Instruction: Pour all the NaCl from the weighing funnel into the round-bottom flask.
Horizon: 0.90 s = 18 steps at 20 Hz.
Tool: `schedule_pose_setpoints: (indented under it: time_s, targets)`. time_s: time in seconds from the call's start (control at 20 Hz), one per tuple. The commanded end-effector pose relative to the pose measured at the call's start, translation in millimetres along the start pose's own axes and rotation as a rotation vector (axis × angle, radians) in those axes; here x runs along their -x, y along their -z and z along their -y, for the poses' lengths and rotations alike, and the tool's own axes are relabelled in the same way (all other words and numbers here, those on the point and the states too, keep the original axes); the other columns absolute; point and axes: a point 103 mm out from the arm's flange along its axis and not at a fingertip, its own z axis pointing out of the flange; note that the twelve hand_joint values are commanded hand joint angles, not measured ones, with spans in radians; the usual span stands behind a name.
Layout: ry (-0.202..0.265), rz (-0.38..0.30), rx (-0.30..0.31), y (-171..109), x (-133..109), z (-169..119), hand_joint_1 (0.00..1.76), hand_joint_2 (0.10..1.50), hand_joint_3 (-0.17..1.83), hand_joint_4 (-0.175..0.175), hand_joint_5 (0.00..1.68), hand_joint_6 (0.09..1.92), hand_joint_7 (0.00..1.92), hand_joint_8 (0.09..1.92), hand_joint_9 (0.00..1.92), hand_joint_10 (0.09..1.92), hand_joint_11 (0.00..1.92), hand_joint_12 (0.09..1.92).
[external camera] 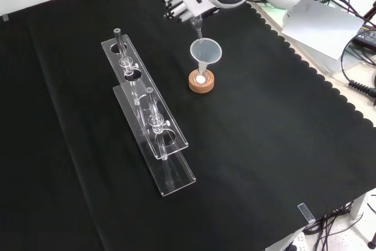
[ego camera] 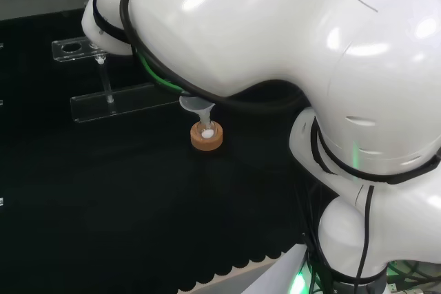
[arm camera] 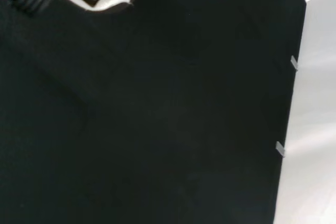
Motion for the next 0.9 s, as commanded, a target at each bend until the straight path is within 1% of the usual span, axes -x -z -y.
schedule_pose_setpoints:
  time_s: [0.05,0.2,0.3,0.45,0.55,0.9]
  targets:
    - [0.011,-0.108,0.02,-6.3,4.1,-2.7,1.1,0.63,0.8,0.175,1.16,0.93,0.38,0.62,0.68,0.54,0.34,1.32]
    - [0.019,-0.164,0.024,-10.3,7.6,-4.1,1.1,0.63,0.8,0.175,1.16,0.93,0.38,0.62,0.69,0.54,0.35,1.32]
    - [0.025,-0.189,0.029,-14.2,10.1,-5.7,1.1,0.63,0.8,0.175,1.16,0.93,0.38,0.62,0.69,0.54,0.35,1.32]
    - [0.037,-0.248,0.047,-22.0,13.9,-8.6,1.1,0.63,0.8,0.175,1.16,0.93,0.38,0.62,0.69,0.54,0.35,1.32]
    - [0.033,-0.276,0.047,-24.1,15.0,-8.7,1.1,0.63,0.8,0.175,1.16,0.93,0.38,0.62,0.69,0.54,0.35,1.32]
    - [0.03,-0.409,0.06,-38.2,20.6,-13.6,1.1,0.63,0.8,0.175,1.16,0.94,0.38,0.62,0.69,0.54,0.35,1.32]
